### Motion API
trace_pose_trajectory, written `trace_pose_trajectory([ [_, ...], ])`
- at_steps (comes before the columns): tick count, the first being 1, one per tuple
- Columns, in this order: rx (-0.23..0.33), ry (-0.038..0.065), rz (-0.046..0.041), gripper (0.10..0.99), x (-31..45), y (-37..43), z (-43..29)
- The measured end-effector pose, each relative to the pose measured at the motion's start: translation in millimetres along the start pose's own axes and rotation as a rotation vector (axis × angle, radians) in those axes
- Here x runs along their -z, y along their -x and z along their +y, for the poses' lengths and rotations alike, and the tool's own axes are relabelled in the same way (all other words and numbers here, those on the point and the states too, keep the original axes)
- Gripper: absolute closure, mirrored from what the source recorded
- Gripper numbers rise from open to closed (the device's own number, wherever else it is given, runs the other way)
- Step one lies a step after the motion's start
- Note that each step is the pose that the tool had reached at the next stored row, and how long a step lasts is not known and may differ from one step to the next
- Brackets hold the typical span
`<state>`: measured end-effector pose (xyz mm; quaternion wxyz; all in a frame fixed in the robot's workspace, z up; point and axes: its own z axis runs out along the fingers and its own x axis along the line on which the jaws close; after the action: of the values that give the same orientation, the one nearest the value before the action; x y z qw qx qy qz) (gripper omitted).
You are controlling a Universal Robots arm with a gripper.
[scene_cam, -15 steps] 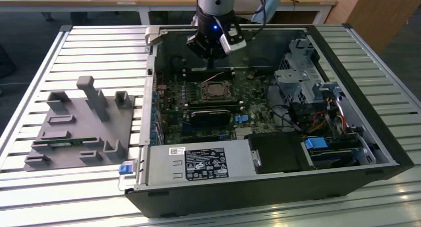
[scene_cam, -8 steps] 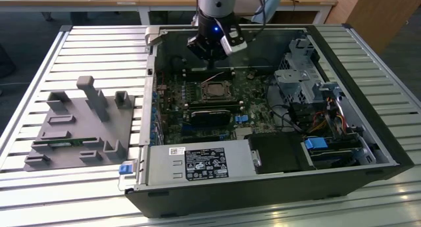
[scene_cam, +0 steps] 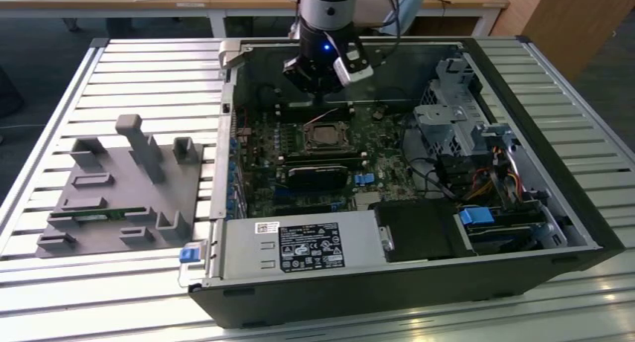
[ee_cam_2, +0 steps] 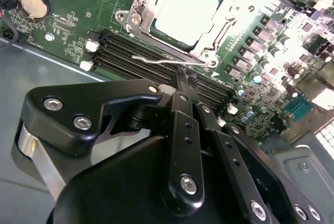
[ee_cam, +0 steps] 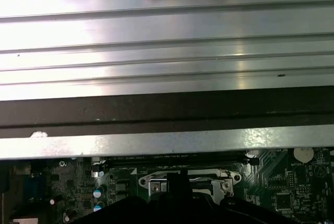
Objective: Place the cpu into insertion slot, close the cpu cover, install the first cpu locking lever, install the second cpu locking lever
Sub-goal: 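Install the first cpu locking lever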
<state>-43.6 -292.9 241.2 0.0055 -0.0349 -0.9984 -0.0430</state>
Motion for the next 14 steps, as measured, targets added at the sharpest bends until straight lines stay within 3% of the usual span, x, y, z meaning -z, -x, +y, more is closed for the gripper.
trace_pose_trajectory([
  [14, 0.022, 0.000, 0.0017, 0.980, -10.2, 7.1, 0.8],
])
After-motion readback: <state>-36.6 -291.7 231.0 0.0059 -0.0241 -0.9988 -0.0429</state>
